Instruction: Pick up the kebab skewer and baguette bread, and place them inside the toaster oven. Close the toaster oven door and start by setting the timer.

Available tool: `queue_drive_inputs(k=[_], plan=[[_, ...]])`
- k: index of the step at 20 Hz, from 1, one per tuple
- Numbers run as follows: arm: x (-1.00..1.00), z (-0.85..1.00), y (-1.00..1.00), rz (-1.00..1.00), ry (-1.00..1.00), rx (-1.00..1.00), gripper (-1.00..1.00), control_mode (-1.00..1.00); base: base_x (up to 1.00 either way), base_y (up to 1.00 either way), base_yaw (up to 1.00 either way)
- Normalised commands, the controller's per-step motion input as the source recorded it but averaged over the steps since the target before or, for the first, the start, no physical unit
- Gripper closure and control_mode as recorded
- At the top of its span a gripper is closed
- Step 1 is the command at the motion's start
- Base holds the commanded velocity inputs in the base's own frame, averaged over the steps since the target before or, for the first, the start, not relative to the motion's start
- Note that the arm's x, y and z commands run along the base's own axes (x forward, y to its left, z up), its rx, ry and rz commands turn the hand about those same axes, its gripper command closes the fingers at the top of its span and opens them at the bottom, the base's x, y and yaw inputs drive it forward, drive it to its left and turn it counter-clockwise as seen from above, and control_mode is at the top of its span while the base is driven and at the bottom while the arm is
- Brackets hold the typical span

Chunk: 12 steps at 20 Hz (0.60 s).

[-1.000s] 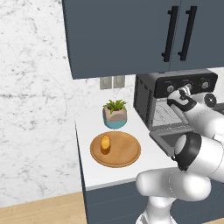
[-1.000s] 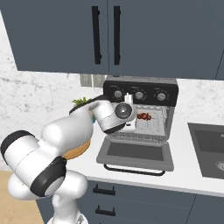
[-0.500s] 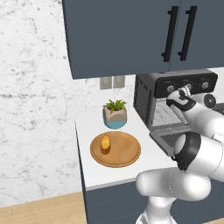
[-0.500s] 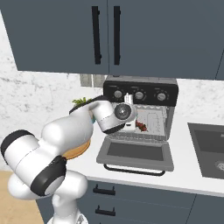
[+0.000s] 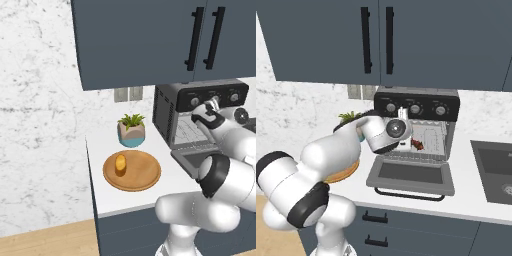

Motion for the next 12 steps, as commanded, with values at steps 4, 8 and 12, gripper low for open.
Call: queue_drive_inputs(k=[4,8,12], plan=[[-0.81,0.27,-0.19,-0.02,0.00,0.00,-1.00,-1.00,0.00,0.00,0.00],[-0.95,0.25,0.07,0.01,0.01,-0.03,-1.00,-1.00,0.00,0.00,0.00],[-0.45,0.33,0.45,0.17,0.10,-0.03,-1.00,-1.00,0.00,0.00,0.00]])
